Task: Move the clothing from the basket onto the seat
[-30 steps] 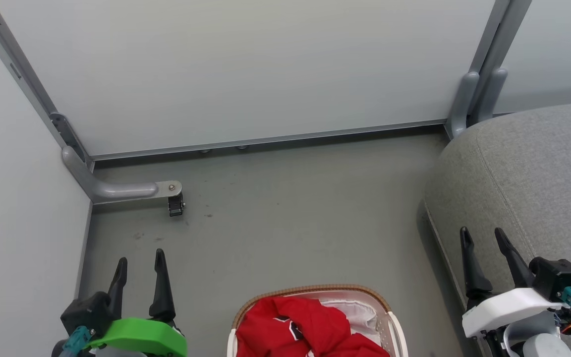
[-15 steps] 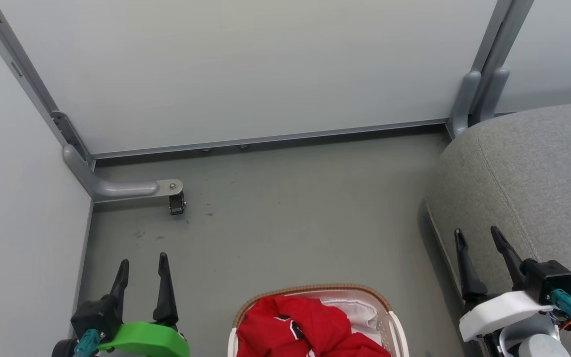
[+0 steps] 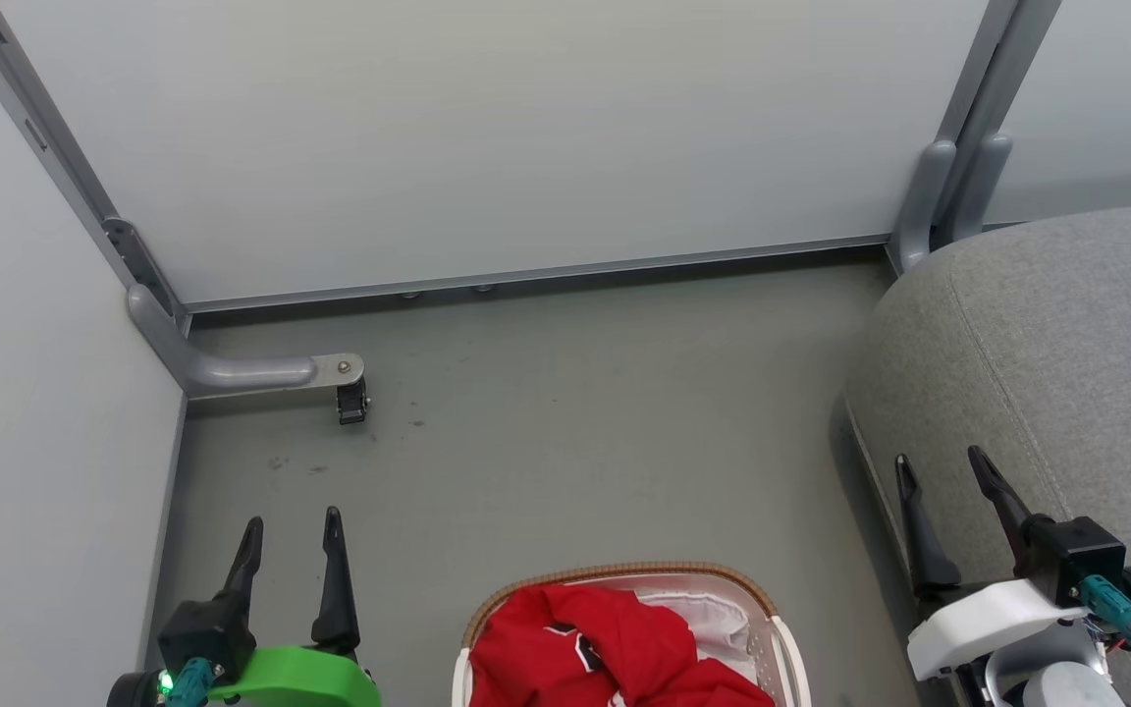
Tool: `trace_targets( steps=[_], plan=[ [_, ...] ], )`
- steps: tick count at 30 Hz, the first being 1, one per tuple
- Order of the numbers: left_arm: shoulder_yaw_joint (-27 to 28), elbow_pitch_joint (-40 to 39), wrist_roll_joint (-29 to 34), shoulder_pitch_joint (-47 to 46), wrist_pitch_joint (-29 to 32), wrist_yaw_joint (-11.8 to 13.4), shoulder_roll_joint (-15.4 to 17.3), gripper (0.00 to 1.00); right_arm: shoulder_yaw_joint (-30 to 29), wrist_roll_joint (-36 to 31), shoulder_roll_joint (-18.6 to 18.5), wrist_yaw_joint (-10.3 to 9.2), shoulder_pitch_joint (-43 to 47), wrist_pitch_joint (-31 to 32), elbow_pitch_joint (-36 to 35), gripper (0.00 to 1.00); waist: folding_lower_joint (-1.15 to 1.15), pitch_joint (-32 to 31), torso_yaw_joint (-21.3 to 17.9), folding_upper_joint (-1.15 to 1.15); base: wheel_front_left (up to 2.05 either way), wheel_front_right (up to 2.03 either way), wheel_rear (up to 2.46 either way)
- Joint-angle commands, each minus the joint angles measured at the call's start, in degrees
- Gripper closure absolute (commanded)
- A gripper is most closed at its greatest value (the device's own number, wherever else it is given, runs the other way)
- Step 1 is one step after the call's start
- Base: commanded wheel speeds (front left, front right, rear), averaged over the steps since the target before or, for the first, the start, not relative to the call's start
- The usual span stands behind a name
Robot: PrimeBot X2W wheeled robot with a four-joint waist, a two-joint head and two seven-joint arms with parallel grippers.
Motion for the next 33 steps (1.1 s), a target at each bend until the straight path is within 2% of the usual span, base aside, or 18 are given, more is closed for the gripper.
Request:
trace_targets(
  steps=[1, 24, 33],
  plan=[
    [0.04, 0.1, 0.11, 0.75, -0.04, 0.15, 0.36, 0.0, 0.07, -0.14, -0.33, 0.0, 0.92, -0.28, -0.1, 0.0, 0.0, -0.02, -0.01, 0.0, 0.0, 0.0, 0.0],
    [-0.96, -0.05, 1.13, 0.57, -0.04, -0.63, 0.36, 0.0, 0.21, -0.58, -0.33, -0.01, 1.15, -0.27, -0.58, 0.0, 0.0, -0.16, -0.25, 0.0, 0.0, 0.0, 0.0],
    [-5.39, 2.29, 5.0, -7.35, -0.03, -3.36, 0.31, 0.0, -2.06, -1.57, -0.32, -0.01, -2.53, -0.21, -1.88, 0.0, 0.0, 6.25, -1.9, 0.0, 0.0, 0.0, 0.0]
  ],
)
